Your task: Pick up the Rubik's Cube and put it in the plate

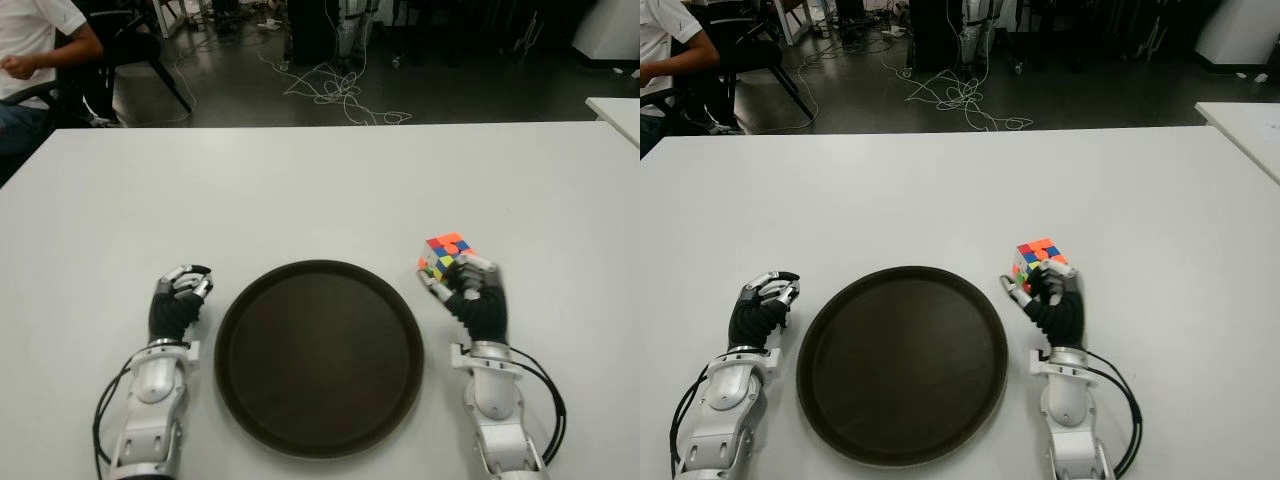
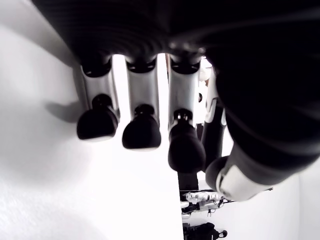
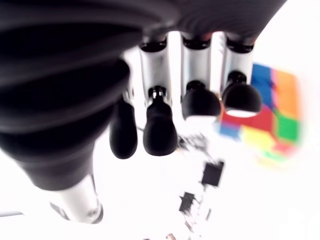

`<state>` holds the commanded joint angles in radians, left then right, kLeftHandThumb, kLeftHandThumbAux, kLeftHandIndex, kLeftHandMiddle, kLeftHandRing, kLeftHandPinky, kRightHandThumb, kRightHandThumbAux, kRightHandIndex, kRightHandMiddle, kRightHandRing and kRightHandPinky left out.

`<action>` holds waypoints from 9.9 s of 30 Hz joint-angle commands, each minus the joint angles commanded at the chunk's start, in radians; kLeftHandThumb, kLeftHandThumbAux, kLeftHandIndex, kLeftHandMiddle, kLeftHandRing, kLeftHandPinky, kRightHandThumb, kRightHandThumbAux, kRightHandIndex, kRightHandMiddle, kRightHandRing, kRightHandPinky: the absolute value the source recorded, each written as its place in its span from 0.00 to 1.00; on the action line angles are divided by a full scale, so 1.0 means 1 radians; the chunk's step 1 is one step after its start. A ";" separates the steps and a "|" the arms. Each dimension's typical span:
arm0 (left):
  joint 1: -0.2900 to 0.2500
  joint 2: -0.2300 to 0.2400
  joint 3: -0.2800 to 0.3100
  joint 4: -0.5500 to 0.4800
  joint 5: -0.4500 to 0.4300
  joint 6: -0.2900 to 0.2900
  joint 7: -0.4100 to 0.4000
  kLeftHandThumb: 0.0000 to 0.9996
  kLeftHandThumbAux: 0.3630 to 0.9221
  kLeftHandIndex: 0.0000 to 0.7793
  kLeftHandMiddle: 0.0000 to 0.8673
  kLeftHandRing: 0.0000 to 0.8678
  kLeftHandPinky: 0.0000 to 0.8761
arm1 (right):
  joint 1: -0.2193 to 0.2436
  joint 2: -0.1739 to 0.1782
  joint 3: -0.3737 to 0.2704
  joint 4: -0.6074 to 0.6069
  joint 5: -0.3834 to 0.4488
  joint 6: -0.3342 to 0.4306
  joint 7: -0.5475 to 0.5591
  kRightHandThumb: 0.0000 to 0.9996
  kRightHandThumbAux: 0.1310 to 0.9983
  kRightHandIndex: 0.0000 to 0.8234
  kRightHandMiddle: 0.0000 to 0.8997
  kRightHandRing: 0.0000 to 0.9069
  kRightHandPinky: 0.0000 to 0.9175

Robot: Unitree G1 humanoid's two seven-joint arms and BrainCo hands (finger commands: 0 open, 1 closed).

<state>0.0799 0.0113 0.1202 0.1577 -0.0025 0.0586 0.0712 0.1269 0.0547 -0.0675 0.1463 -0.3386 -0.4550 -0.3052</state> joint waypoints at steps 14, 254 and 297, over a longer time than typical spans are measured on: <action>0.001 -0.008 0.001 -0.010 0.005 0.014 0.015 0.71 0.61 0.57 0.93 0.94 0.92 | -0.010 -0.001 -0.004 -0.009 -0.018 -0.061 -0.045 0.17 0.75 0.87 0.92 0.94 0.93; 0.025 -0.012 -0.021 -0.015 -0.018 -0.029 0.002 0.71 0.61 0.57 0.92 0.94 0.92 | -0.440 -0.408 0.351 0.061 -0.375 0.693 0.379 0.00 0.55 0.00 0.00 0.00 0.00; 0.028 -0.018 -0.023 -0.039 -0.001 0.016 0.031 0.71 0.61 0.57 0.93 0.94 0.91 | -0.376 -0.402 0.387 -0.041 -0.393 0.781 0.431 0.00 0.66 0.00 0.00 0.00 0.00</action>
<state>0.1079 -0.0072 0.0973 0.1187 -0.0034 0.0741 0.1018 -0.2491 -0.3477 0.3199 0.1053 -0.7316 0.3258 0.1262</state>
